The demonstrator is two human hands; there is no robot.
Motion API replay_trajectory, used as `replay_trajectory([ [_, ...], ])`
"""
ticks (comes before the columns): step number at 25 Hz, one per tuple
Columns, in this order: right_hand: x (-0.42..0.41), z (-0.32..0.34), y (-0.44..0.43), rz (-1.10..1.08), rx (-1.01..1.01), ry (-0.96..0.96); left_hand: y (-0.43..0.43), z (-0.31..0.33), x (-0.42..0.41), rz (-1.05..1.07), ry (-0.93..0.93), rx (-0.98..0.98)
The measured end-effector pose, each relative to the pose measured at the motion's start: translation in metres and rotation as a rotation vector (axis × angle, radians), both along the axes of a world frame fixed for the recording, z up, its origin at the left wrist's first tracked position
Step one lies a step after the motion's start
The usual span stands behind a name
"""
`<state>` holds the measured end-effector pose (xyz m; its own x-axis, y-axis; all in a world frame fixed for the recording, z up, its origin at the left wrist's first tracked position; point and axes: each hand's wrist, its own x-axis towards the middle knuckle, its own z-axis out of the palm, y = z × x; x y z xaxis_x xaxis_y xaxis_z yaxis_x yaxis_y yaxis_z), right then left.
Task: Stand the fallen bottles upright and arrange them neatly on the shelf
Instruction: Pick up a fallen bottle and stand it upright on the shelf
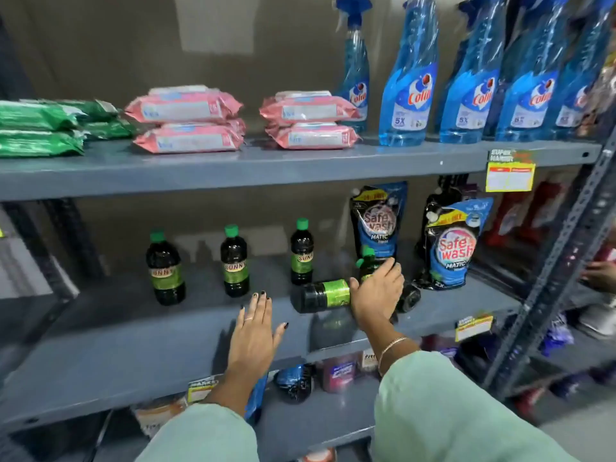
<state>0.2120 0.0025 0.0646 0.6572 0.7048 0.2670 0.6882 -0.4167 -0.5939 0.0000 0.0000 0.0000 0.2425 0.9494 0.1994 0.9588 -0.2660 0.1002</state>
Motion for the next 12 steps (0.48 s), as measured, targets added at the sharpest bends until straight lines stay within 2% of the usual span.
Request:
replay_trajectory([
  [3,0.02,-0.016,0.016,-0.042,-0.088,0.049,0.008,-0.029,0.004,0.004,-0.056,0.077],
  [8,0.032,-0.034,0.038,-0.054,-0.154,0.091,0.0,-0.053,0.007,0.055,-0.031,-0.063],
  [12,0.039,-0.038,0.047,-0.079,-0.192,0.167,0.005,-0.062,0.007,0.1,-0.001,-0.087],
])
